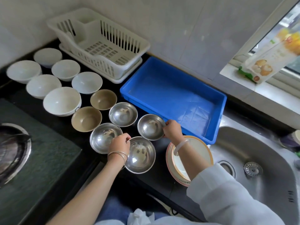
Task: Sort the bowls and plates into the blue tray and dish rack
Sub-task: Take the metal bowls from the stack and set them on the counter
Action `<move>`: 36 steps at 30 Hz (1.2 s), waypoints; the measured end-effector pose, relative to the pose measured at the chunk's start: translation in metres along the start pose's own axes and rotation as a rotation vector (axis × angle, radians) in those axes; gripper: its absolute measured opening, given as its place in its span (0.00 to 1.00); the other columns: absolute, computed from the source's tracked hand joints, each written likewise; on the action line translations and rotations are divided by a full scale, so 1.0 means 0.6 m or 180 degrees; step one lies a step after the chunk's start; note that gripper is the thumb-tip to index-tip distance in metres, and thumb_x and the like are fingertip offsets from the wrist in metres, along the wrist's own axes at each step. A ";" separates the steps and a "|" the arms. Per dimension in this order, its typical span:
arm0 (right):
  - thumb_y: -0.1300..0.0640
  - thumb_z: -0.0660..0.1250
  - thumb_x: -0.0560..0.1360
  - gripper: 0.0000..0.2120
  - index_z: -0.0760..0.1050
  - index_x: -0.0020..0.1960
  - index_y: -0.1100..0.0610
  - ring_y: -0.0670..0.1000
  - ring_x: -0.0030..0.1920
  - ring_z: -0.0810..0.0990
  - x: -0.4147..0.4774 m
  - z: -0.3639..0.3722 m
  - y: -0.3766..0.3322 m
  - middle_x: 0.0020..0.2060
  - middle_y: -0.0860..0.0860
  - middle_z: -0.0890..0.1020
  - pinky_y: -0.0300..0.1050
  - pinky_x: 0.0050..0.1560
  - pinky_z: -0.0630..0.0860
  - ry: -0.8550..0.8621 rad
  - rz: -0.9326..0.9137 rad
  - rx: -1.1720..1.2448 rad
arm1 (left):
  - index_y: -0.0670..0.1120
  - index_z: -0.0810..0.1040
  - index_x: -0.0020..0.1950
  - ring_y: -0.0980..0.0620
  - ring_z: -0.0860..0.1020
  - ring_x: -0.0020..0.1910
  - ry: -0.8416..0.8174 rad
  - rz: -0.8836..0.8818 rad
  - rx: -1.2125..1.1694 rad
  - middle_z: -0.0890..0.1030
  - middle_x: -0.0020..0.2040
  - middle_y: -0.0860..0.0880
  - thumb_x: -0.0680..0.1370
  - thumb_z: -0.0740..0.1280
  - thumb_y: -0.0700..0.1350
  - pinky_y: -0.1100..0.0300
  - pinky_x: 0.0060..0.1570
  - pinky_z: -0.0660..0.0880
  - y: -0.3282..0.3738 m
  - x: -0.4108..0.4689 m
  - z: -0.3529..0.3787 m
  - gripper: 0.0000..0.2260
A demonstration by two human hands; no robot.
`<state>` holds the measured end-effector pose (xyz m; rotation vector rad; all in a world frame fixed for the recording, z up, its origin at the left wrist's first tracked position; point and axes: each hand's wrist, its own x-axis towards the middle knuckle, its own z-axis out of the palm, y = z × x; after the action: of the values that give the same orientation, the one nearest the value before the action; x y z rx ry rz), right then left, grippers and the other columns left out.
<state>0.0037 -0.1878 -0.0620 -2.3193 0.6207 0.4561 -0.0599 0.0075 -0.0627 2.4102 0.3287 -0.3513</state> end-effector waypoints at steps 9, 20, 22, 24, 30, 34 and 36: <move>0.69 0.58 0.74 0.08 0.74 0.46 0.61 0.64 0.49 0.80 -0.001 0.010 -0.009 0.48 0.58 0.76 0.59 0.44 0.82 -0.0260 0.0579 0.0788 | 0.47 0.79 0.50 0.44 0.77 0.47 -0.0005 0.0172 0.0240 0.83 0.46 0.45 0.75 0.60 0.34 0.57 0.39 0.70 -0.003 0.017 0.009 0.12; 0.66 0.60 0.77 0.06 0.72 0.52 0.59 0.58 0.51 0.79 0.004 0.027 -0.010 0.49 0.55 0.75 0.55 0.42 0.83 -0.0179 0.0835 0.1295 | 0.47 0.79 0.54 0.46 0.78 0.50 -0.0035 0.0422 0.0207 0.82 0.50 0.46 0.74 0.59 0.31 0.54 0.47 0.76 -0.004 0.028 0.008 0.16; 0.65 0.60 0.77 0.06 0.72 0.52 0.58 0.58 0.50 0.79 0.004 0.027 -0.009 0.50 0.55 0.75 0.54 0.41 0.83 -0.0195 0.0827 0.1301 | 0.47 0.79 0.54 0.47 0.78 0.50 -0.0048 0.0446 0.0231 0.82 0.50 0.47 0.74 0.59 0.31 0.54 0.46 0.76 -0.003 0.028 0.008 0.16; 0.64 0.60 0.77 0.07 0.72 0.54 0.57 0.58 0.50 0.80 0.002 0.025 -0.008 0.50 0.55 0.76 0.50 0.37 0.82 -0.0260 0.0797 0.1280 | 0.46 0.78 0.54 0.46 0.78 0.51 -0.0073 0.0459 0.0266 0.81 0.50 0.47 0.74 0.59 0.31 0.53 0.46 0.76 -0.002 0.028 0.008 0.16; 0.62 0.58 0.75 0.10 0.76 0.52 0.62 0.60 0.49 0.82 -0.009 0.016 -0.006 0.50 0.61 0.81 0.53 0.45 0.82 -0.0334 0.0500 0.0944 | 0.47 0.79 0.54 0.45 0.78 0.51 -0.0147 0.0485 0.0301 0.82 0.52 0.47 0.76 0.59 0.35 0.52 0.46 0.77 0.004 0.029 0.003 0.13; 0.59 0.58 0.75 0.10 0.73 0.39 0.63 0.60 0.42 0.77 -0.026 -0.009 -0.010 0.36 0.58 0.78 0.48 0.42 0.72 -0.0175 0.0065 0.0319 | 0.46 0.79 0.53 0.44 0.79 0.48 -0.0135 0.0573 0.0320 0.82 0.48 0.45 0.77 0.59 0.39 0.54 0.45 0.76 0.018 0.031 0.001 0.11; 0.58 0.57 0.77 0.12 0.78 0.48 0.63 0.60 0.48 0.77 -0.038 -0.029 0.001 0.44 0.58 0.82 0.46 0.44 0.71 0.0162 -0.0098 0.0221 | 0.46 0.79 0.54 0.45 0.79 0.48 -0.0119 0.0631 0.0342 0.83 0.47 0.45 0.77 0.59 0.40 0.56 0.42 0.74 0.030 0.032 0.002 0.11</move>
<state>-0.0130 -0.1934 -0.0393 -2.2773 0.6147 0.3565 -0.0365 -0.0039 -0.0592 2.5115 0.0539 -0.3307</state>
